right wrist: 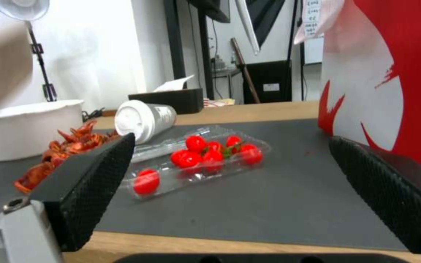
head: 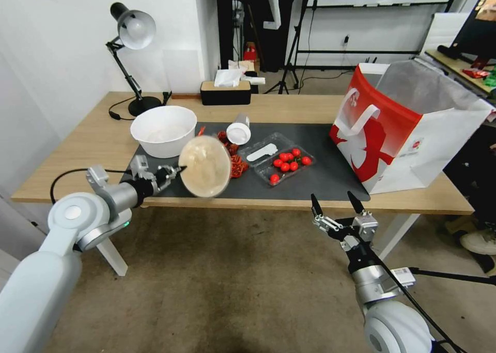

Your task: Pick up the trash from the table and place it into the takeout bag.

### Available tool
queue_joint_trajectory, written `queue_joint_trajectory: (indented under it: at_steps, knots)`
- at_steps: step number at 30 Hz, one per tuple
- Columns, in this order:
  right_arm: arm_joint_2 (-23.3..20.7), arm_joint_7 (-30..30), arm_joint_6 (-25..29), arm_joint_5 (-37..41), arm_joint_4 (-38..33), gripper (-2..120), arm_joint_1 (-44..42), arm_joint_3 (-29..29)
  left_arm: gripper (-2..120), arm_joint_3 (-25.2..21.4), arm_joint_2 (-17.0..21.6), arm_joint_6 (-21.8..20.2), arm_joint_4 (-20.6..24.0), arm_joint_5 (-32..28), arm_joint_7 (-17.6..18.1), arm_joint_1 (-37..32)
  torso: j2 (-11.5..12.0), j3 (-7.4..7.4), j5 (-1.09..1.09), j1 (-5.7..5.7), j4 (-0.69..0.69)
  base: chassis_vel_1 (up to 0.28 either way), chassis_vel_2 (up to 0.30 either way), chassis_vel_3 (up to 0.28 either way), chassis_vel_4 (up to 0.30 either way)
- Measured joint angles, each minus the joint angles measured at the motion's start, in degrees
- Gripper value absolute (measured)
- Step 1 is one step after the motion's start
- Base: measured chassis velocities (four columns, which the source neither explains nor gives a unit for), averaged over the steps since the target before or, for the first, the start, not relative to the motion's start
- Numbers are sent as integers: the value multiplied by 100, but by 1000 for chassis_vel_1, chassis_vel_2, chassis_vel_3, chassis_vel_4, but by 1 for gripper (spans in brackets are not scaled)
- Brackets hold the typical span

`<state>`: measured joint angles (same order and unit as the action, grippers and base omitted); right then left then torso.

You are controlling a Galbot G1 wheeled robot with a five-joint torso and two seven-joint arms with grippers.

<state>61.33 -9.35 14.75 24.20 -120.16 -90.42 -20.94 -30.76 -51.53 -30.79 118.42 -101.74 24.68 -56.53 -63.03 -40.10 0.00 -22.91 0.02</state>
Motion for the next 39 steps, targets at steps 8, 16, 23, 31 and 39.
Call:
queue_joint_trajectory:
  at_steps: [8, 16, 23, 31, 39]
  knots:
    - [106, -13, -25, -52, -121, 100, -141, -25, 0, 1613, 271, 455, -236, 1242, -730, 2203, 1, -1, -3, -1, -2, 0, 0, 0, 0]
    - [204, -20, -28, -182, -124, 100, -311, -67, 0, 3718, -595, 1017, -1486, 2377, -1641, 4508, 2, -1, 2, -1, -5, 0, 0, 0, 0]
    - [274, -47, -32, -253, -63, 100, -331, -64, 0, 5086, -1787, 1244, -2782, 3411, -1980, 5774, 2, -2, 3, -2, -2, 0, 0, 0, 0]
    - [259, -58, -36, -258, -37, 100, -394, -122, 0, 5865, -2703, 1741, -3477, 3942, -1897, 6226, 2, -1, 1, -2, -2, 0, 0, 0, 0]
    - [262, -57, -28, -258, -30, 100, -421, -154, 0, 6139, -3316, 2130, -3898, 4323, -1616, 6521, 1, -1, 1, -2, -1, 0, 0, 0, 0]
